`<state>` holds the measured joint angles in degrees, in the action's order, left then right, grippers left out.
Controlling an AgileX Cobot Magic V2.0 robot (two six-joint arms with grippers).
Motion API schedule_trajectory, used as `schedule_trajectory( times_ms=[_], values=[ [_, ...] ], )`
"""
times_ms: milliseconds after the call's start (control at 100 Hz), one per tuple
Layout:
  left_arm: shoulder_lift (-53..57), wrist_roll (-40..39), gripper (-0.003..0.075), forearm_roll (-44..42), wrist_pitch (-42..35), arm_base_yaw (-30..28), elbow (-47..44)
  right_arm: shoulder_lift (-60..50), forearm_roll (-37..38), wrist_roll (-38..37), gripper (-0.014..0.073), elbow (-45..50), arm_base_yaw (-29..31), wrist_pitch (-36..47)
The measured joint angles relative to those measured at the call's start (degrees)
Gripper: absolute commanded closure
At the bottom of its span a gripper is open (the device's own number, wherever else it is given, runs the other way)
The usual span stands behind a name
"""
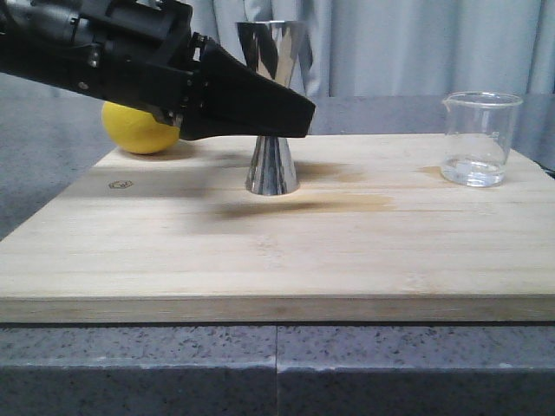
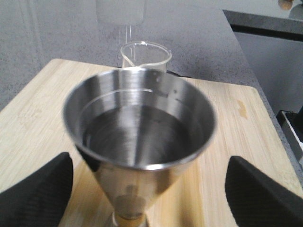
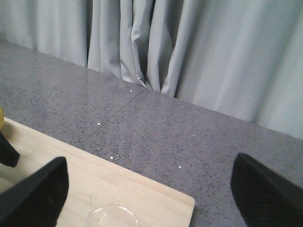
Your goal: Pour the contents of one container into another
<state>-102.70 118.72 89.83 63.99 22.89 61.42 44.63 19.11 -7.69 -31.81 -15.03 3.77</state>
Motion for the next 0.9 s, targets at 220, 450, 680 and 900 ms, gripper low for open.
schedule_trajectory(
  times_ms=[220,450,680,900],
  values=[
    [3.4,-6.9,0.0117,-6.3,-4.2,0.0,0.0,0.0,0.0,0.0,-0.0034,0.0,0.0,0.0],
    [7.9,-15.1,0.0117,-14.1,-8.6,0.0,0.0,0.0,0.0,0.0,-0.0034,-0.2,0.0,-1.3],
    [13.1,-25.9,0.012,-23.4,-13.7,0.0,0.0,0.0,-0.3,0.0,-0.0034,-4.6,0.0,-12.5],
    [19.6,-42.7,0.012,-38.7,-14.7,0.0,0.0,0.0,-3.8,0.0,-0.0034,-10.2,0.0,-29.4]
  ],
)
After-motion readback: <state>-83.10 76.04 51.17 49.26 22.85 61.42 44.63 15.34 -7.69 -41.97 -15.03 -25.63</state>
